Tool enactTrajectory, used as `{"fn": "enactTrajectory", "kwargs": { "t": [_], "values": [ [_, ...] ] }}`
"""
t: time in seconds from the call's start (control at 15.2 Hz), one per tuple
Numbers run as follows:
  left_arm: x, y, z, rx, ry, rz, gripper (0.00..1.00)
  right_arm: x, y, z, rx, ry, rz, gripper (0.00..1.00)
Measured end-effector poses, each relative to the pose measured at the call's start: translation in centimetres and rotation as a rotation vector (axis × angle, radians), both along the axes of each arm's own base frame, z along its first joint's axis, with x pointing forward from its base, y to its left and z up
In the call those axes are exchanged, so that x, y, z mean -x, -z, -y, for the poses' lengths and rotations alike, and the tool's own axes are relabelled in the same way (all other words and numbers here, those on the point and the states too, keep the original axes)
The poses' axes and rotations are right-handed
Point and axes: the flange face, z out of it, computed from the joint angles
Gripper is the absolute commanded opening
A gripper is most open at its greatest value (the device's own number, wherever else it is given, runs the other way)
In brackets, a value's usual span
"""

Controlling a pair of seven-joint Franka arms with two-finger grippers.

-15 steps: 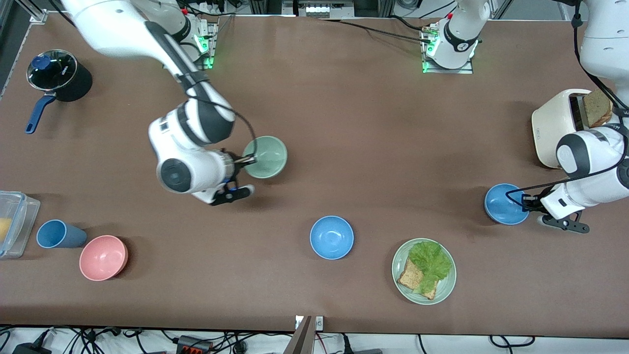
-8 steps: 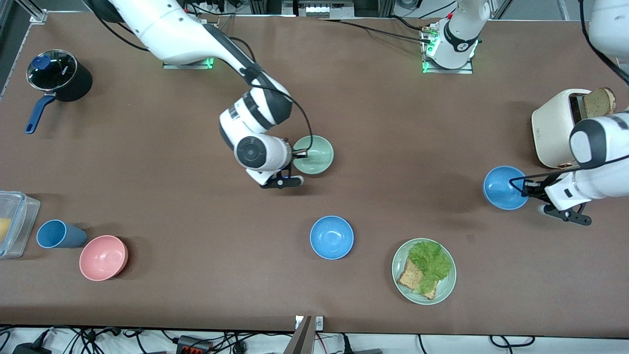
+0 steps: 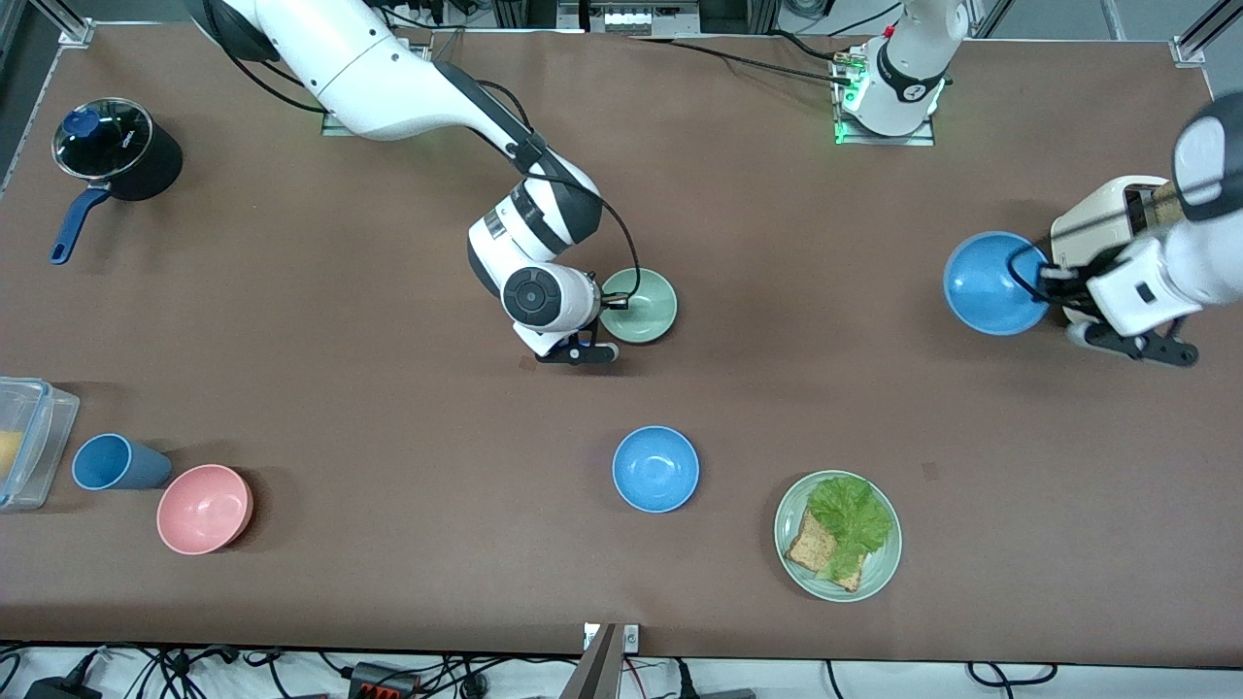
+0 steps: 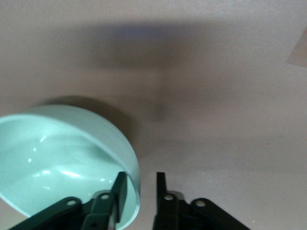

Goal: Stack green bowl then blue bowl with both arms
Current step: 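Open the right gripper off the green bowl while the left gripper carries the blue bowl, then lower the blue bowl onto the green bowl while the right gripper withdraws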

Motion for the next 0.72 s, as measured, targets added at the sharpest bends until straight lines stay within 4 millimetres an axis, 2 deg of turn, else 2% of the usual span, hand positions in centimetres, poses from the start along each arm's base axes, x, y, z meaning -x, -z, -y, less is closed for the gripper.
{"fn": "enactTrajectory", "kwargs": {
  "t": [0.13,0.2,0.33,0.53,0.66,0.72],
  "values": [
    [0.8,-0.7,5.5,-0.030,-0.062,-0.015,0.00,-0.8,-2.2,-0.2,-0.002,0.038,0.026,1.00],
    [1.1,-0.5,7.9,-0.032,-0.080,-0.022,0.00,-1.4,-4.2,0.1,0.000,0.046,0.044,1.00],
    [1.5,0.1,11.6,-0.006,-0.124,-0.032,0.00,-3.5,-9.6,2.5,0.021,0.071,0.093,1.00],
    [1.7,2.2,16.5,0.023,-0.208,-0.026,0.00,-7.4,-18.1,8.8,0.039,0.149,0.189,1.00],
    [1.9,4.3,19.9,0.033,-0.250,-0.025,0.00,-9.5,-21.3,13.7,0.075,0.194,0.226,1.00],
    [2.2,5.3,21.8,0.039,-0.268,-0.025,0.00,-10.5,-22.3,16.4,0.092,0.213,0.234,1.00]
  ]
}}
